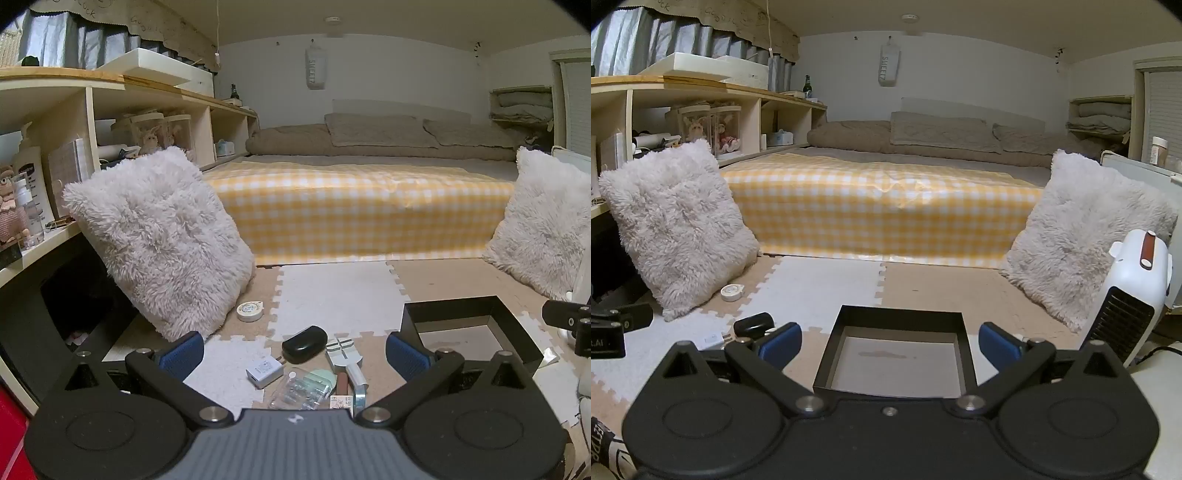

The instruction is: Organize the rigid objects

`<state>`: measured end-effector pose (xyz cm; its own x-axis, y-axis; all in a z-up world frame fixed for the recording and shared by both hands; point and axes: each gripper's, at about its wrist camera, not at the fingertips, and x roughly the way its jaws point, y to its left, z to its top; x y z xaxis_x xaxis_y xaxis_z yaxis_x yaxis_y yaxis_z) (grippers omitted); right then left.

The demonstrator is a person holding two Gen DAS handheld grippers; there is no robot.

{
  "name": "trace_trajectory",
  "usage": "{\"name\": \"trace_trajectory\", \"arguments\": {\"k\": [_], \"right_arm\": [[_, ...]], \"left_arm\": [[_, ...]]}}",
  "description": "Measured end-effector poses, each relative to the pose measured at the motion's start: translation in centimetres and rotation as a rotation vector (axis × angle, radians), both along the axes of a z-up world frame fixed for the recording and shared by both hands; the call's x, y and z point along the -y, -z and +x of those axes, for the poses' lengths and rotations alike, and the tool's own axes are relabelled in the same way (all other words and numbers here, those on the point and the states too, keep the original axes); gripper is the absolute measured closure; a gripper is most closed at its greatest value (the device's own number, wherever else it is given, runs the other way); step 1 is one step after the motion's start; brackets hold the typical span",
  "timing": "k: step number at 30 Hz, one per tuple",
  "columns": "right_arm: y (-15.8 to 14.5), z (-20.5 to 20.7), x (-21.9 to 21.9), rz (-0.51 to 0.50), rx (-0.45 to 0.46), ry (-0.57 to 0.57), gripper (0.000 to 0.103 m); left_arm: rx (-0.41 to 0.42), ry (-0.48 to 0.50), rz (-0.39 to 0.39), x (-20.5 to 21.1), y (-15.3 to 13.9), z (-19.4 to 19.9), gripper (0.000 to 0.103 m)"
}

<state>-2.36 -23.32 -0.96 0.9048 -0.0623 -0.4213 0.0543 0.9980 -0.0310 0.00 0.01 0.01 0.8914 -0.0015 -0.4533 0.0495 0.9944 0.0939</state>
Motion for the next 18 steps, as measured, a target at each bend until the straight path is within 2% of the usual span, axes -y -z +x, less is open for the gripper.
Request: {"name": "trace_trajectory", "arguments": {"k": [18], "right_arm": [[0.0, -0.24, 0.03, -0.001, -0.002, 0.0, 0.0]], "left_arm": [[-0.001, -0.005, 0.012, 0.33, -0.02, -0.07, 0.0]]}}
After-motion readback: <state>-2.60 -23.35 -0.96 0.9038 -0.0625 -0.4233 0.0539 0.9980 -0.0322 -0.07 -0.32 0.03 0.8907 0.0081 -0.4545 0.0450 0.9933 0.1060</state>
